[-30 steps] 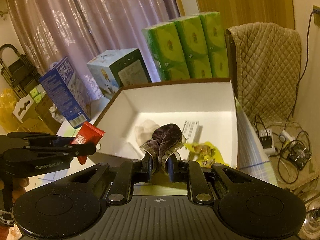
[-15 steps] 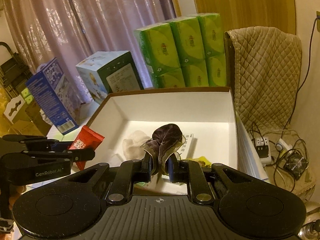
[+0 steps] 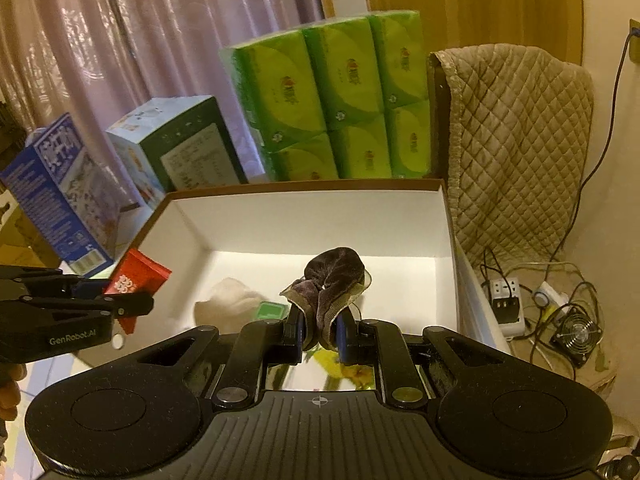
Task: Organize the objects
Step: 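Lower the red packet and the scrunchie into the brown box with both tools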
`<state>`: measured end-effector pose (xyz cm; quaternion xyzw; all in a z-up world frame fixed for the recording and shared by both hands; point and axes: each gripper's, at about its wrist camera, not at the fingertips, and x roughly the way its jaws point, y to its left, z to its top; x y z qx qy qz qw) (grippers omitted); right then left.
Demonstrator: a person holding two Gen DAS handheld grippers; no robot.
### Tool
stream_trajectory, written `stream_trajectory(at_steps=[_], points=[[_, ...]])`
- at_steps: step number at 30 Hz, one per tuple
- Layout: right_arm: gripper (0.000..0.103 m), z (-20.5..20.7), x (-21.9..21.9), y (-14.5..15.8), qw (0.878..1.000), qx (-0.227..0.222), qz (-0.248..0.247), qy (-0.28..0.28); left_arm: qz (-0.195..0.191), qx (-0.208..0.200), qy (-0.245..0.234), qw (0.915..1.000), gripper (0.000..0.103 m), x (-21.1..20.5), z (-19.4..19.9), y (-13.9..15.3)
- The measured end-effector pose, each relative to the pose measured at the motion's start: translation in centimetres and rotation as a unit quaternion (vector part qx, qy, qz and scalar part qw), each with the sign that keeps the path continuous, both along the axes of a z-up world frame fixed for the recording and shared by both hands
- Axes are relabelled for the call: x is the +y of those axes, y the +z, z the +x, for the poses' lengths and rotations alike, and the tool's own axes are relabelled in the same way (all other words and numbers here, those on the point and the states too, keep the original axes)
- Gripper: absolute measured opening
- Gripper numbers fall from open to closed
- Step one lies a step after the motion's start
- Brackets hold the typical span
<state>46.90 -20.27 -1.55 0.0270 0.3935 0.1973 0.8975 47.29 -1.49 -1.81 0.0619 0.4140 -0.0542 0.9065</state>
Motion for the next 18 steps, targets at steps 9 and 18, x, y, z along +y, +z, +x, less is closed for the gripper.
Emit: stream_trajectory(at_steps=[9, 18], points=[[0.012, 2.4, -0.3, -1.6, 1.000, 0.012, -0.013, -0.017, 0.012, 0.011, 0.005, 0.9999, 0.026, 0.6, 2.8, -1.4], [0.012, 4.3, -0.2, -2.6, 0.999, 0.017, -0.023, -0.026, 0.020, 0.023, 0.008, 0.9995, 0.026, 1.0, 5.0, -2.7]])
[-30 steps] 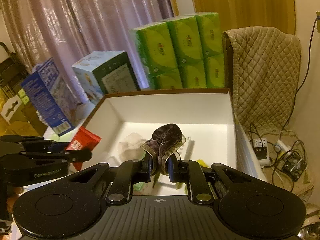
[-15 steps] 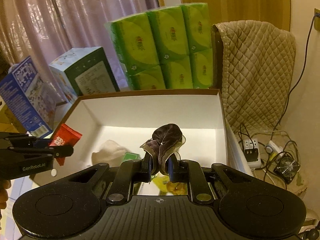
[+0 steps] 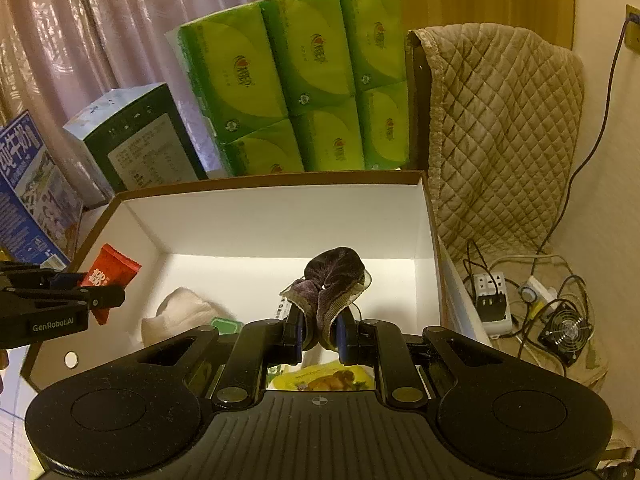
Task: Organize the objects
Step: 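Lower the red packet and the scrunchie into the brown box with both tools, then open the left tool to drop the red packet while the right tool releases the scrunchie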
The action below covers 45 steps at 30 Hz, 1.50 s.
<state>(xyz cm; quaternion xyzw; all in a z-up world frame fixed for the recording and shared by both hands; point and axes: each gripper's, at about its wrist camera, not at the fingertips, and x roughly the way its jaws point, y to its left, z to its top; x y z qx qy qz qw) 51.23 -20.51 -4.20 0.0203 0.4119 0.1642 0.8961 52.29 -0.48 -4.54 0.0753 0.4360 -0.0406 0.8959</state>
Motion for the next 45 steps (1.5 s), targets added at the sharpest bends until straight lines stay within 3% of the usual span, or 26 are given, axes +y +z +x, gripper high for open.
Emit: stream_trajectory(at_steps=[16, 23, 38, 40, 42, 44, 45], points=[[0.012, 1.8, -0.2, -0.9, 1.000, 0.004, -0.008, -0.013, 0.014, 0.011, 0.002, 0.9998, 0.029, 0.2, 3.1, -1.5], [0.012, 2.1, -0.4, -0.8, 1.000, 0.002, -0.007, -0.017, 0.018, -0.004, 0.008, 0.9998, 0.055, 0.3, 3.6, -1.0], [0.012, 2.5, -0.7, -0.4, 1.000, -0.009, -0.005, -0.029, 0.012, -0.006, 0.016, 0.9998, 0.059, 0.7, 3.1, -0.6], [0.020, 2.7, -0.9, -0.3, 0.999, -0.014, 0.004, -0.032, 0.010, -0.007, 0.016, 0.9998, 0.060, 0.8, 2.9, -0.4], [0.049, 2.8, -1.1, 0.0, 0.999, -0.019, 0.009, -0.039, 0.008, -0.009, 0.017, 0.9998, 0.064, 0.8, 2.7, -0.2], [0.063, 2.7, -1.3, 0.5, 0.998, -0.036, 0.017, -0.045, 0.006, -0.012, 0.017, 0.9998, 0.068, 0.8, 2.5, 0.1], [0.065, 2.5, -1.5, 0.8, 0.998, -0.044, 0.022, -0.047, 0.005, -0.012, 0.017, 0.9998, 0.070, 0.9, 2.4, 0.1]])
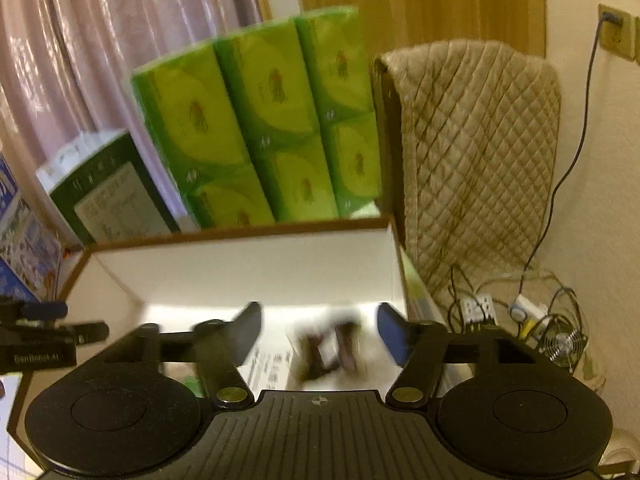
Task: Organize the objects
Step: 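Open the left tool to drop the red packet while the right tool releases the scrunchie, then withdraw both open tools up out of the brown box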
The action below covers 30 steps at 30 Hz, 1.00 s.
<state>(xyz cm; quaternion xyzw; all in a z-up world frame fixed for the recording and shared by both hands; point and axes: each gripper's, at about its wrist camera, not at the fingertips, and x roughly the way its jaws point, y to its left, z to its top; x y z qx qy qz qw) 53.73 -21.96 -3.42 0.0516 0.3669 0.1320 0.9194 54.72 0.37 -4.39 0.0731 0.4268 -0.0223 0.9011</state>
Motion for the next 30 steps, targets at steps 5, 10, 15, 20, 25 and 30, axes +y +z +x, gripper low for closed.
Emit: stream_trajectory(at_steps=[5, 10, 15, 20, 25, 30], points=[[0.068, -0.3, 0.0, 0.8, 1.000, -0.004, 0.002, 0.005, 0.000, -0.005, 0.000, 1.0000, 0.076, -0.1, -0.5, 0.5], [0.070, -1.2, 0.0, 1.1, 1.000, -0.006, -0.003, 0.002, -0.005, -0.009, -0.003, 0.9999, 0.083, -0.3, -1.1, 1.1], [0.070, -2.2, -0.4, 1.3, 1.000, -0.004, -0.005, 0.002, -0.012, -0.011, -0.007, 0.9998, 0.087, -0.5, -1.9, 1.8], [0.070, -3.0, -0.9, 1.7, 1.000, 0.000, -0.004, -0.003, -0.016, -0.015, -0.004, 0.9998, 0.089, -0.7, -2.7, 2.4], [0.071, -4.3, -1.3, 2.3, 1.000, 0.004, -0.003, -0.004, -0.019, -0.014, -0.001, 0.9997, 0.089, -0.6, -3.8, 2.9], [0.071, -6.0, -1.5, 2.9, 1.000, 0.008, -0.004, 0.001, -0.026, -0.018, 0.000, 0.9995, 0.089, -0.5, -5.5, 3.9]])
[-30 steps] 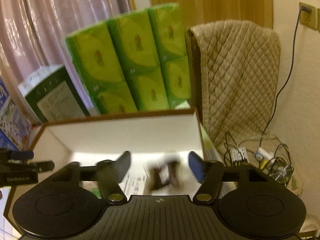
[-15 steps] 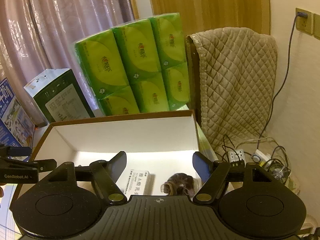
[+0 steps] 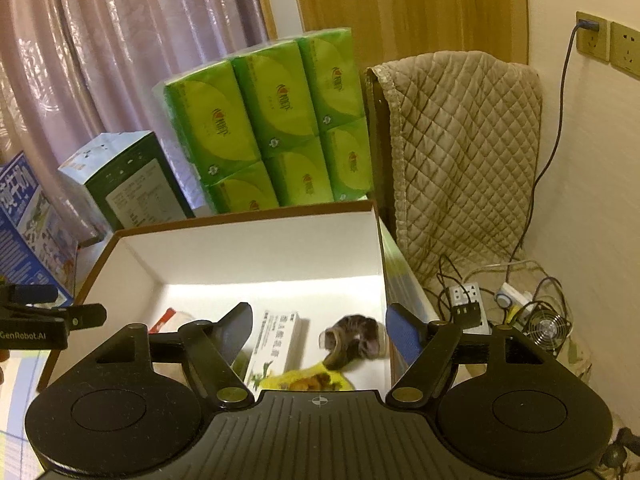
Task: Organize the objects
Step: 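Withdraw both open tools up out of the brown box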
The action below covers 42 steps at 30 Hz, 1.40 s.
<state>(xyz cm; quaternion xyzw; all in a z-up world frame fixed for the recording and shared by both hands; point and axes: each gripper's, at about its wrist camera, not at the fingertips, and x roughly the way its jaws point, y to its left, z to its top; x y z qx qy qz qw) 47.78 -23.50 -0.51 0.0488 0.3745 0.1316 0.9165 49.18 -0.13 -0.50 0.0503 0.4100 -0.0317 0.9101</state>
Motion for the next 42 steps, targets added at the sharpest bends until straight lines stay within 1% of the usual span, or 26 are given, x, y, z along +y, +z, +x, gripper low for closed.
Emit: stream_trajectory(at_steps=[11, 21, 28, 36, 42], points=[[0.071, -5.0, -0.5, 1.8, 1.000, -0.003, 0.013, 0.011, -0.017, -0.022, -0.002, 0.9996, 0.090, -0.6, -5.6, 2.9], [0.071, -9.6, -0.6, 2.9, 0.999, -0.007, 0.016, 0.037, -0.033, -0.041, -0.002, 0.9986, 0.091, -0.8, -10.9, 5.1], [0.071, -12.6, -0.4, 2.5, 0.998, 0.007, 0.016, 0.058, -0.043, -0.031, 0.000, 0.9986, 0.091, -1.0, -14.7, 4.8], [0.071, -15.6, -0.2, 1.4, 0.996, 0.029, 0.016, 0.080, -0.049, -0.007, 0.008, 0.9988, 0.091, -0.6, -18.5, 3.3], [0.071, -17.1, -0.6, 0.0, 0.995, 0.051, 0.011, 0.086, -0.044, 0.009, 0.017, 0.9988, 0.091, 0.0, -20.3, 2.0]])
